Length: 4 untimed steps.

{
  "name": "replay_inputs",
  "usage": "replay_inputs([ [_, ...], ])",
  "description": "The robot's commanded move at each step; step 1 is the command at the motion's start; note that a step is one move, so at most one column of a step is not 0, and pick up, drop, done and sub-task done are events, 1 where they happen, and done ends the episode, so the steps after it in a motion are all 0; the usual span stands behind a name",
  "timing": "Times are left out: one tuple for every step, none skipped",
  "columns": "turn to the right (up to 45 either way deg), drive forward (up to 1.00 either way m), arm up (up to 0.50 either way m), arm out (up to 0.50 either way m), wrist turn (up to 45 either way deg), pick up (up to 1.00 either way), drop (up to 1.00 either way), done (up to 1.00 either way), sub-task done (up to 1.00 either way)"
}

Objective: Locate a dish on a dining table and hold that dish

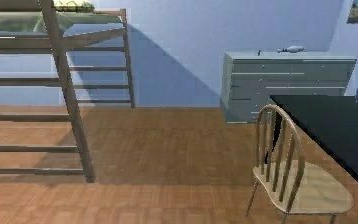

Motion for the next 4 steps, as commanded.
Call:
replay_inputs([
  [0.0, 0.7, 0.0, 0.0, 0.0, 0.0, 0.0, 0.0, 0.0],
  [0.0, 0.65, 0.0, 0.0, 0.0, 0.0, 0.0, 0.0, 0.0],
  [45.0, 0.0, 0.0, 0.0, 0.0, 0.0, 0.0, 0.0, 0.0],
  [9.0, 0.0, 0.0, 0.0, 0.0, 0.0, 0.0, 0.0, 0.0],
])
